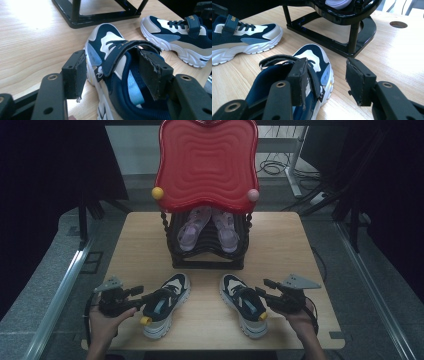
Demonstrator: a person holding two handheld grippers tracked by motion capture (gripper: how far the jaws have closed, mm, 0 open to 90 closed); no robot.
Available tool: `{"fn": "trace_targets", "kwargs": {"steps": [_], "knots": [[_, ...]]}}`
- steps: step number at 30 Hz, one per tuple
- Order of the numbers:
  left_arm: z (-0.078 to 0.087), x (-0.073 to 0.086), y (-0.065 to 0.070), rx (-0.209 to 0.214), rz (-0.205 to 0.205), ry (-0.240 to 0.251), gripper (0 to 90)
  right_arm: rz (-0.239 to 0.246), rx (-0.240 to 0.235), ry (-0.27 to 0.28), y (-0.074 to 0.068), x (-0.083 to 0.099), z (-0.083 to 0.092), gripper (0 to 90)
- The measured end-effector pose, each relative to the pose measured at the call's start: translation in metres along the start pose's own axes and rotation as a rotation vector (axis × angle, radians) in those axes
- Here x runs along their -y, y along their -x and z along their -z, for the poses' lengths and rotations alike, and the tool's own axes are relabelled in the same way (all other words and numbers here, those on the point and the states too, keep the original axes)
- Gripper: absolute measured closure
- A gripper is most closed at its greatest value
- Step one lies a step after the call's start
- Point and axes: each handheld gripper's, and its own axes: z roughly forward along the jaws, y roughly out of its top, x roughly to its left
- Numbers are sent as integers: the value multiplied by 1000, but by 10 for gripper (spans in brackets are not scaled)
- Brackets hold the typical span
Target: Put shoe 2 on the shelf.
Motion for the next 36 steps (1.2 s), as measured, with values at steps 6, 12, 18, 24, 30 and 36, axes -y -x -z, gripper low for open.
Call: {"fn": "trace_targets", "kwargs": {"steps": [6, 12, 18, 24, 30, 36], "knots": [[-15, -7, 1, 11, -3, -32, 400, -1, -13, -1, 1, -6, -3, 503], [-26, -6, -1, 6, -7, -88, 435, -1, -18, -6, 0, -8, -5, 498], [-30, -4, -4, 16, 1, -106, 476, 1, -40, -15, -1, -8, -7, 490], [-30, -4, -5, 25, -8, -113, 510, 13, -67, -55, -6, -10, -13, 488], [-31, -3, -5, 23, -18, -120, 512, 14, -86, -98, -9, -12, -22, 488], [-31, -3, -5, 24, -30, -132, 517, -43, -125, -170, -3, -9, -26, 477]]}}
